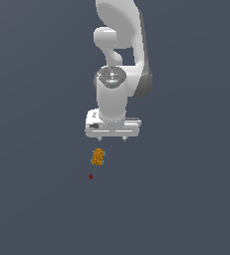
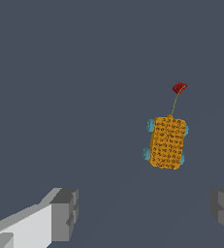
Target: Pick up the object and move it to a goal position.
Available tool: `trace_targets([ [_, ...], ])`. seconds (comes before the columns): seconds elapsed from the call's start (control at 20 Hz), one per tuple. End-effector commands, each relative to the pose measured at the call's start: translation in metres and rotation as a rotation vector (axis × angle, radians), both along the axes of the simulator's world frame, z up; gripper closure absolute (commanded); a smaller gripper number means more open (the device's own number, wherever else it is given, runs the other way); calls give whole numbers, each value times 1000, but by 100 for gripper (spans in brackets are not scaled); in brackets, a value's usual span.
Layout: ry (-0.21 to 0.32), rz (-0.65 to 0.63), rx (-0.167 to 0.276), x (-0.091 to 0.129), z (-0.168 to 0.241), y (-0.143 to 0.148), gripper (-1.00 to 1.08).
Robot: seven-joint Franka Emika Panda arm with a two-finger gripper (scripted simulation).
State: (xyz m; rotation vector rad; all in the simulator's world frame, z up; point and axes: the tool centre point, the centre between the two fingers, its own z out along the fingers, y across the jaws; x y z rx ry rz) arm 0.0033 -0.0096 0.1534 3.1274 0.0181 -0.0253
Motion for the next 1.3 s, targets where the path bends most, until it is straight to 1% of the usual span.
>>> trace_targets([
  [0.0, -1, -17, 2, 7, -10, -9, -92],
  [0.35, -10, -82, 10, 30, -51, -44, -92],
  [0.65, -15, -120, 12, 41, -77, -66, -92],
  [0.9, -17, -135, 13, 44, -87, -74, -92],
  [1.25, -16, -135, 13, 43, -93, -75, -92],
])
